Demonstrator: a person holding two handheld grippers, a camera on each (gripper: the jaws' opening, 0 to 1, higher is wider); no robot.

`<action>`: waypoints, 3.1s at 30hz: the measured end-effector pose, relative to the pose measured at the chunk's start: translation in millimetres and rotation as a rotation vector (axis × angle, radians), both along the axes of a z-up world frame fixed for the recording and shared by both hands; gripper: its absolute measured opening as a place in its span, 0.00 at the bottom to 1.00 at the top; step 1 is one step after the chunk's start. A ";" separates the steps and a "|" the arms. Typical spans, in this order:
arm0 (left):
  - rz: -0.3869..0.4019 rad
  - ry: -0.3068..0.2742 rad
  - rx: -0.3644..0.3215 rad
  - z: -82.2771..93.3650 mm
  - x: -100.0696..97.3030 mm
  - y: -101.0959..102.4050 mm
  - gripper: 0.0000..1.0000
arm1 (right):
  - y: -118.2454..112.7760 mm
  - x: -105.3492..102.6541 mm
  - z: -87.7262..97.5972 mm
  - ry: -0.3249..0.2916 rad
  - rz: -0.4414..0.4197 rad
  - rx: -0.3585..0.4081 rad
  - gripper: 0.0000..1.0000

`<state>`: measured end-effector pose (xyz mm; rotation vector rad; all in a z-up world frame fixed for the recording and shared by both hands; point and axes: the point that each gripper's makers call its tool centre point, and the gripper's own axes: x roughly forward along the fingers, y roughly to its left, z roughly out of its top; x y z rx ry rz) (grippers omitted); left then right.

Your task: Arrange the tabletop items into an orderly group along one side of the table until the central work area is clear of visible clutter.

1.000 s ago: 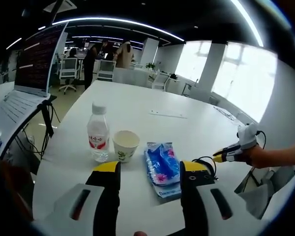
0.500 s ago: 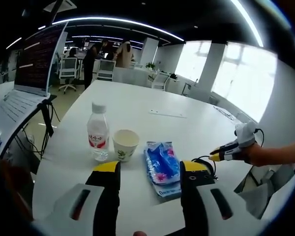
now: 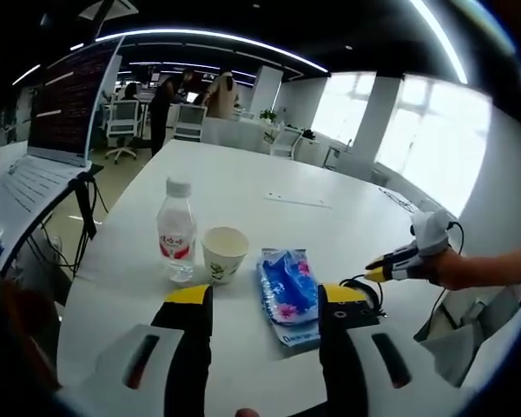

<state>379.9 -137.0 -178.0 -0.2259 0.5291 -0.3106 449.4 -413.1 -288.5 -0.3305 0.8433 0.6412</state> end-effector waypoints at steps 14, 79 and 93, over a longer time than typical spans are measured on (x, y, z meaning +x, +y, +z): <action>0.000 0.004 -0.002 -1.9 6.0 -0.4 0.48 | 36.8 14.6 1.7 0.006 0.117 0.033 0.17; 0.076 0.016 -0.011 -5.3 -9.7 16.3 0.48 | 127.5 78.8 -14.0 0.055 0.339 0.031 0.00; 0.045 0.004 -0.011 -1.7 -5.9 6.5 0.48 | 86.5 66.7 -6.0 0.047 0.231 0.033 0.00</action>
